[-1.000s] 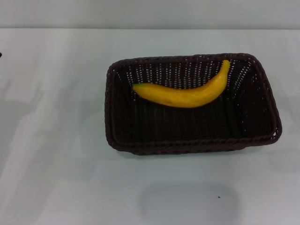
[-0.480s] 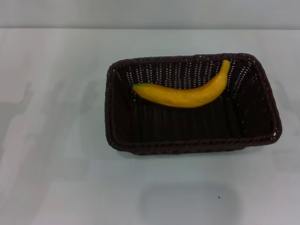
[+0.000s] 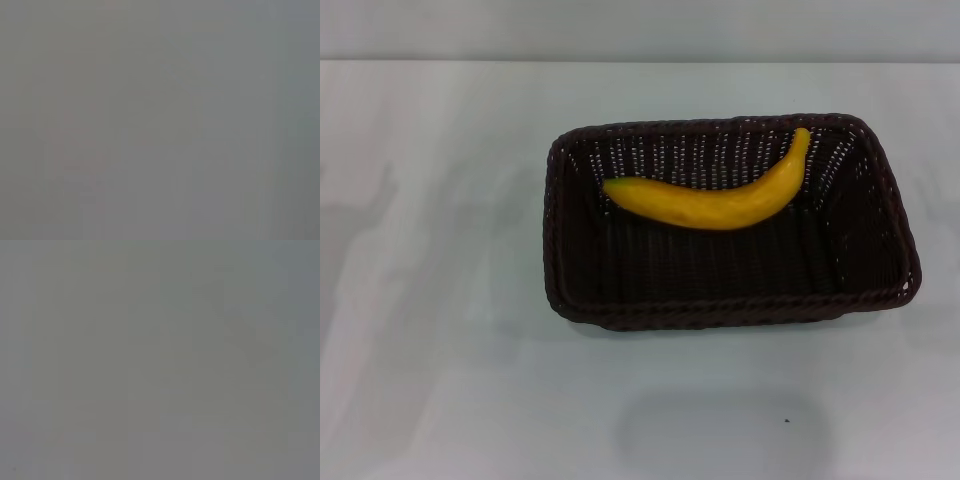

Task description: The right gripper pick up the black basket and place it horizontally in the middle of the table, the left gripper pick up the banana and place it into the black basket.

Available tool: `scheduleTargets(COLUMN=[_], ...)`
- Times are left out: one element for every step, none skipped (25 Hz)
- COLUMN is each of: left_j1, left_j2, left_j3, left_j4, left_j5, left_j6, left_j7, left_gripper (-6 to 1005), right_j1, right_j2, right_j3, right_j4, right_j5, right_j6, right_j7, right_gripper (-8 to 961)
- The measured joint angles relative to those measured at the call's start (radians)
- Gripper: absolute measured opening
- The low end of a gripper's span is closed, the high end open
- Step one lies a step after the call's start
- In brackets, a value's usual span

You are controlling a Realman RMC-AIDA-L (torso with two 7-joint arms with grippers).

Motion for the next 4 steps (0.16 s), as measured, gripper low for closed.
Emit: scheduleTargets(left_j1=[-0.004, -0.007, -0.009, -0.015], left_j2=[0.000, -0.001, -0.002, -0.003], left_j3=[-0.001, -0.001, -0.001, -0.001], left_j4=[0.000, -0.001, -0.005, -0.013], left_j5=[-0.012, -0.027, -0.046, -0.062], left_j6=[0.001, 0.001, 0.001, 0.001], left_j7=[0.000, 0.000, 0.000, 0.000], left_gripper=[874, 874, 874, 874], right_j1=[0.003, 0.006, 0.006, 0.007], right_j2=[-0.001, -0.003, -0.003, -0.003], right_j3=[-0.005, -0.013, -0.033, -0.049], right_j4=[-0.013, -0.028, -0.055, -0.075], right_j5=[-0.001, -0.006, -0.011, -0.015], right_j6=[-0.004, -0.007, -0.020, -0.036], right_j7=[0.000, 0.001, 0.001, 0.001], right_gripper=[736, 736, 736, 736])
